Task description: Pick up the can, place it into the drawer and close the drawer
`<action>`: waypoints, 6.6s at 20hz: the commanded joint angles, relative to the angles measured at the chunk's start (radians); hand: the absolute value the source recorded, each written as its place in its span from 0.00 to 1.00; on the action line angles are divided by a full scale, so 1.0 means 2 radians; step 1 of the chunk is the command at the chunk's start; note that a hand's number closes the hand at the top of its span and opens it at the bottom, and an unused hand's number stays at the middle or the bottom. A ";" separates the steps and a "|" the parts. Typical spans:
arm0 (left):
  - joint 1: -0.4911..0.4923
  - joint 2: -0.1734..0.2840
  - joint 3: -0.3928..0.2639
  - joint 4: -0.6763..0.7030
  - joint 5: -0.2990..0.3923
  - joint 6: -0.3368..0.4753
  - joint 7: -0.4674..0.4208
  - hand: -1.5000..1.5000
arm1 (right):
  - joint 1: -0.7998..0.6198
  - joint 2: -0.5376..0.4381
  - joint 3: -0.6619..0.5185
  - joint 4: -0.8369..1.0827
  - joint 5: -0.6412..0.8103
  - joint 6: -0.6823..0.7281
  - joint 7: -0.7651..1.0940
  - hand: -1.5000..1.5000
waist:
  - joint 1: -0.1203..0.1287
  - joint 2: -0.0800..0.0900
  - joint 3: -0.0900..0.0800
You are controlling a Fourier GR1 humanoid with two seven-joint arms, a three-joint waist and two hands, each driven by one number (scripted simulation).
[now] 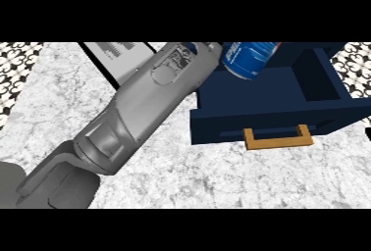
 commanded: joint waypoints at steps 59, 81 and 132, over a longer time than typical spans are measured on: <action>0.015 0.000 -0.110 0.041 0.162 0.126 -0.119 0.00 | -0.126 -0.115 0.135 0.059 0.424 -0.045 -0.066 0.00 | 0.025 -0.003 -0.001; 0.074 0.116 -0.115 -0.128 0.101 0.125 0.022 0.00 | -0.247 -0.047 0.157 0.451 0.604 -0.271 -0.121 0.00 | 0.054 -0.009 -0.001; 0.338 0.276 -0.096 -0.431 0.045 0.083 0.055 0.00 | -0.678 -0.062 -0.068 0.949 0.552 -0.450 -0.228 0.00 | 0.081 0.005 0.001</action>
